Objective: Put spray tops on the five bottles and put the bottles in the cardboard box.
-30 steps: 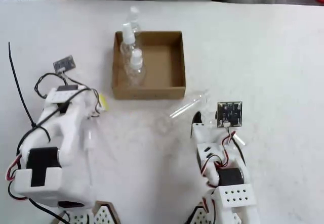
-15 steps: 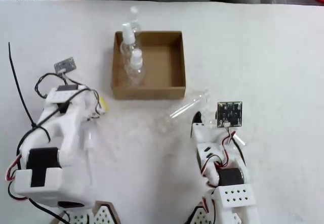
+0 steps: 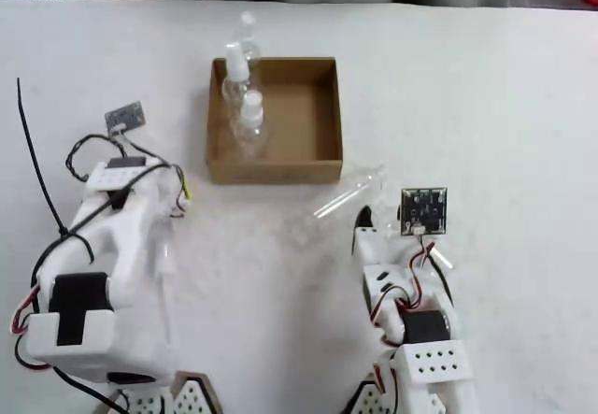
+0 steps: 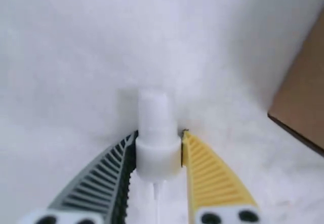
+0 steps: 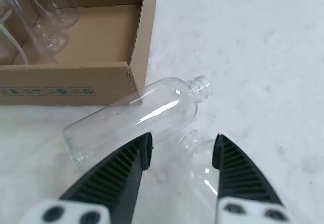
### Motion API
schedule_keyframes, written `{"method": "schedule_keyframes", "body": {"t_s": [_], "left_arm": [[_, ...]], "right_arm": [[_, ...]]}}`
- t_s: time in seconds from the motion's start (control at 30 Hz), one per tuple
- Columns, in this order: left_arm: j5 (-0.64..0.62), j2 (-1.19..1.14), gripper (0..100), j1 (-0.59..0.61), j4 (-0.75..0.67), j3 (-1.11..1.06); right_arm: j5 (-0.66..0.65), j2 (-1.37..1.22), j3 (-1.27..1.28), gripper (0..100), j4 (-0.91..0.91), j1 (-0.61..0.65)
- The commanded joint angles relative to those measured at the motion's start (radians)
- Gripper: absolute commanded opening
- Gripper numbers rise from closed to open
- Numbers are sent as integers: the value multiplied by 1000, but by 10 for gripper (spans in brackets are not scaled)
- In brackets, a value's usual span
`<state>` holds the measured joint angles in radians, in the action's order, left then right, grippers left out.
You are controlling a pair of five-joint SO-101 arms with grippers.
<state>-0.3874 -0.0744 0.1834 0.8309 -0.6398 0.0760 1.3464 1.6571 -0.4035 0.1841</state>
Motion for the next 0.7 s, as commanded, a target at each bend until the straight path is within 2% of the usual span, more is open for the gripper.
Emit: {"method": "schedule_keyframes", "body": {"t_s": [0.0,0.2,0.53,0.67], "left_arm": [[12,31,31,58,-31,49],[12,27,31,73,-32,51],[17,25,31,77,-60,44],[17,25,31,77,-60,44]], "right_arm": [[-12,8,-28,170,-27,-10],[-3,2,-195,59,-199,-25],[-2,-2,-431,63,-243,-12],[64,-39,-497,63,-288,76]]}}
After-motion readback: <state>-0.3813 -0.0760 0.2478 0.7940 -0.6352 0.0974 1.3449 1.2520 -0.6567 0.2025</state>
